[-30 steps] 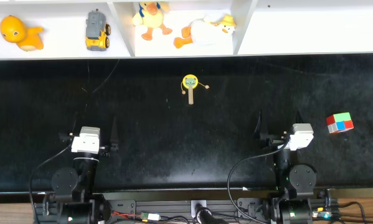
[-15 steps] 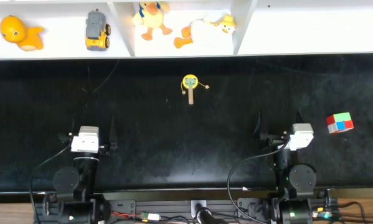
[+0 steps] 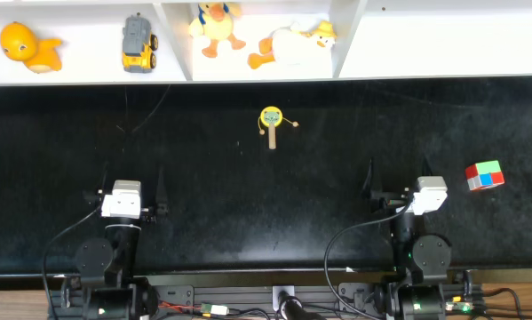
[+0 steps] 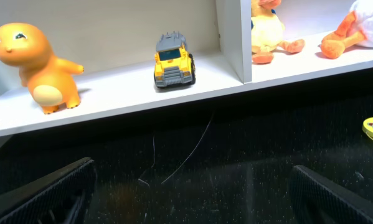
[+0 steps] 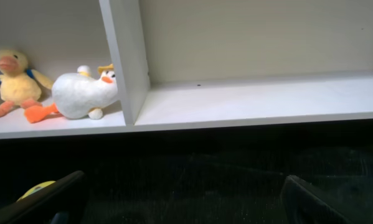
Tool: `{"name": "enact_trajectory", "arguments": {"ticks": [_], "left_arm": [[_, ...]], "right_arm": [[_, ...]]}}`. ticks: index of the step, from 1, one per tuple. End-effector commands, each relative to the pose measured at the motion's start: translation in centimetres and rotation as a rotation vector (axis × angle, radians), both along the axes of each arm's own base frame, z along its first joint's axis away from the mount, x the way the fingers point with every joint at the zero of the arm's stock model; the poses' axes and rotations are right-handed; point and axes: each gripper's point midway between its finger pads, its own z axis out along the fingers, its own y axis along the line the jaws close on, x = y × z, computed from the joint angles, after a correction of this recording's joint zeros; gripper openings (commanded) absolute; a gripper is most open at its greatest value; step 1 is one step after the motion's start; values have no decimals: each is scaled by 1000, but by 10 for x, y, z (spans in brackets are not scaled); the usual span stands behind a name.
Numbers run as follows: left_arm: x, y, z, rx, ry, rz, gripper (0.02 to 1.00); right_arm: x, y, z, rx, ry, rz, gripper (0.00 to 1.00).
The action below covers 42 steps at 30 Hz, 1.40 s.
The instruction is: Store Toys
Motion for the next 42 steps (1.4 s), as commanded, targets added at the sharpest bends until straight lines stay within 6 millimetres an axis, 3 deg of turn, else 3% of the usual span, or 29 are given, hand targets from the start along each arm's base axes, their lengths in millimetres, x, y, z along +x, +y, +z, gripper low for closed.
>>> {"name": "enact_trajectory", "arguments": {"ticks": [1,18,25,29,35,42], "left_arm": [[0,1,-1,-10,-4,9,998],[0,1,-1,-10,-4,9,998],[0,1,-1,-10,-4,9,998],[0,1,-1,-10,-4,9,998],[0,1,-1,-10,-4,9,998],[0,1,-1,-10,-4,9,998]], "right_arm": [[0,-2,-4,0,2,-13,996],[1,-9,-4,-41,6,-54,996],[8,26,-6,140,132,59,996],[12,33,-3,216,233,2,996],[11,57,-6,160,369,-46,996],[-9,107,-32,101,534,-55,996]]}}
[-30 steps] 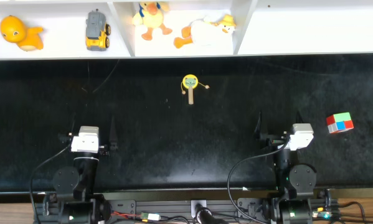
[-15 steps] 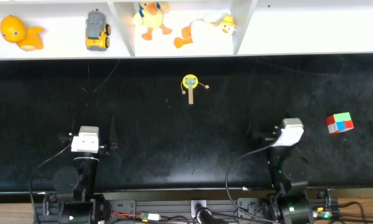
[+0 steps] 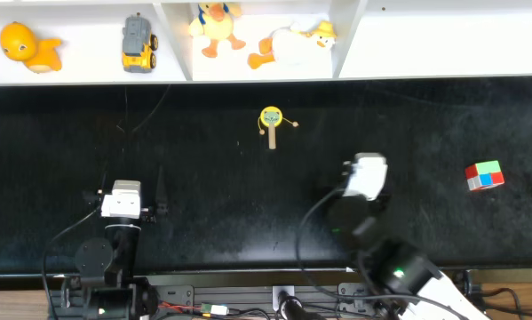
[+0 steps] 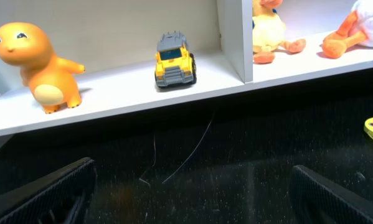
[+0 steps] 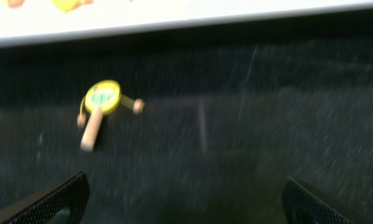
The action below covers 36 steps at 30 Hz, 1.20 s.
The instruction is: Store Toys
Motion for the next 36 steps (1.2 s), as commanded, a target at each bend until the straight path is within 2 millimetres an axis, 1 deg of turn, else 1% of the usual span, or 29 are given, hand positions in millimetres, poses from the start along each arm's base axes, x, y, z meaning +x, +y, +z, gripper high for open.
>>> {"name": "enact_trajectory", "arguments": {"ticks": [1,3,7,10,15,17,19,23,28,30,31,36], "left_arm": [[0,0,-1,-11,-4,6,998],[0,0,-1,-11,-4,6,998],[0,0,-1,-11,-4,6,998],[0,0,-1,-11,-4,6,998],[0,0,-1,-11,-4,6,998],[0,0,-1,-11,-4,6,998],[0,0,-1,-11,-4,6,998],[0,0,-1,-11,-4,6,998],[0,0,-1,-11,-4,6,998],[0,0,-1,-11,-4,6,998],[0,0,-1,-11,-4,6,998],[0,0,-1,-11,-4,6,998]], "right_arm": [[-4,19,3,19,17,-84,993],[-6,37,1,-4,46,-33,993],[-7,65,-2,-59,119,33,996],[-4,75,-4,-106,166,41,996],[11,95,-2,-149,183,31,993],[19,106,-4,-151,195,27,996],[27,110,-6,-155,203,9,996],[47,112,-12,-103,218,-82,993],[73,122,-19,-39,232,-114,996],[81,126,-25,-13,252,-116,993],[87,129,-33,9,281,-113,996],[94,137,-56,10,382,-61,993]]}}
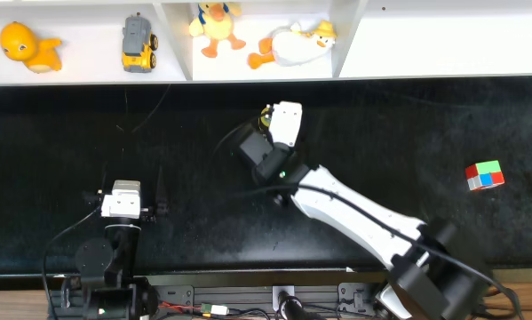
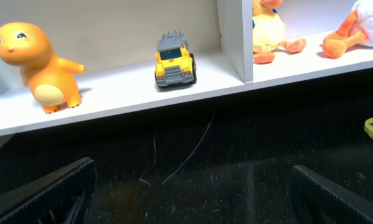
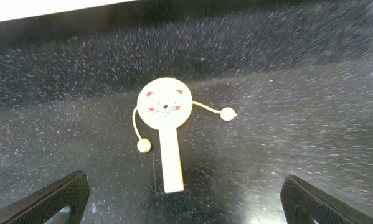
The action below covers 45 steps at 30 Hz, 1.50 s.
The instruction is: Store Toys
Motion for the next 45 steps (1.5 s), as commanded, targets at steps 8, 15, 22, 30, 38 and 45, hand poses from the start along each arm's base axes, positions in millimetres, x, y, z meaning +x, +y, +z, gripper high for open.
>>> {"name": "enact_trajectory", "arguments": {"ticks": [8,15,22,30,38,45], "left_arm": [[0,0,-1,-11,-4,5,998],[0,0,-1,-11,-4,5,998],[0,0,-1,-11,-4,5,998],[0,0,-1,-11,-4,5,996],[0,0,-1,-11,-4,5,998],[0,0,-1,-11,-4,5,998]], "right_arm": [[11,23,-31,19,131,100,993],[5,28,-54,23,217,140,996],[-1,20,-60,-10,252,135,996],[-2,12,-62,-40,267,138,998],[1,8,-61,-67,246,128,1000],[9,11,-57,-85,208,161,998]]}}
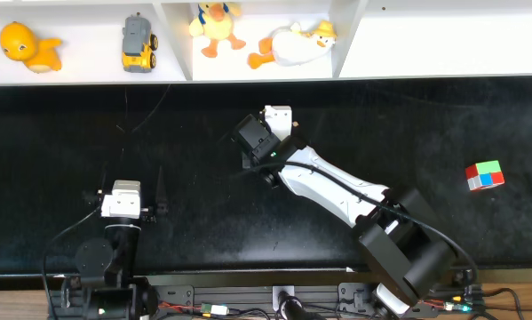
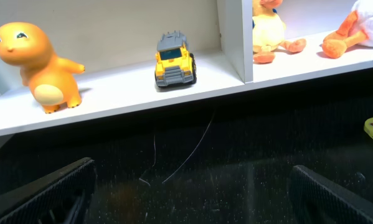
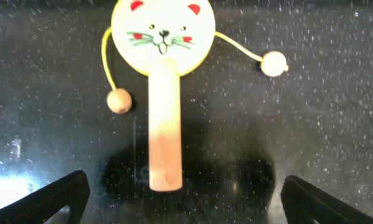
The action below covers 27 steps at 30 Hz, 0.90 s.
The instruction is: Store Toys
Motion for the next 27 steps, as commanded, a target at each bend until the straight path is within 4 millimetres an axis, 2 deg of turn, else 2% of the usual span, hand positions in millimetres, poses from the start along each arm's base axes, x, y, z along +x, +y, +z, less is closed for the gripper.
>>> {"name": "enact_trajectory", "arguments": {"ticks": [1,5,11,15,18,20,22,23,27], "left_arm": [[0,0,-1,-11,-4,5,998],[0,0,-1,-11,-4,5,998],[0,0,-1,-11,-4,5,998],[0,0,-1,-11,-4,5,998],[0,0,-1,-11,-4,5,998],[0,0,-1,-11,-4,5,998],[0,0,-1,-11,-4,5,998],[0,0,-1,-11,-4,5,998],[0,0,-1,-11,-4,5,998]], "right_arm": [[14,6,8,-2,-50,27,998],[16,8,8,4,-57,26,996],[15,9,-8,-6,-31,26,985],[16,10,-9,-4,-34,26,980],[16,10,-9,-5,-35,25,923],[16,10,-9,-5,-35,25,851],[17,9,-9,-7,-37,24,590],[17,9,-9,-10,-40,23,397],[18,10,-8,-4,-46,23,99]]}}
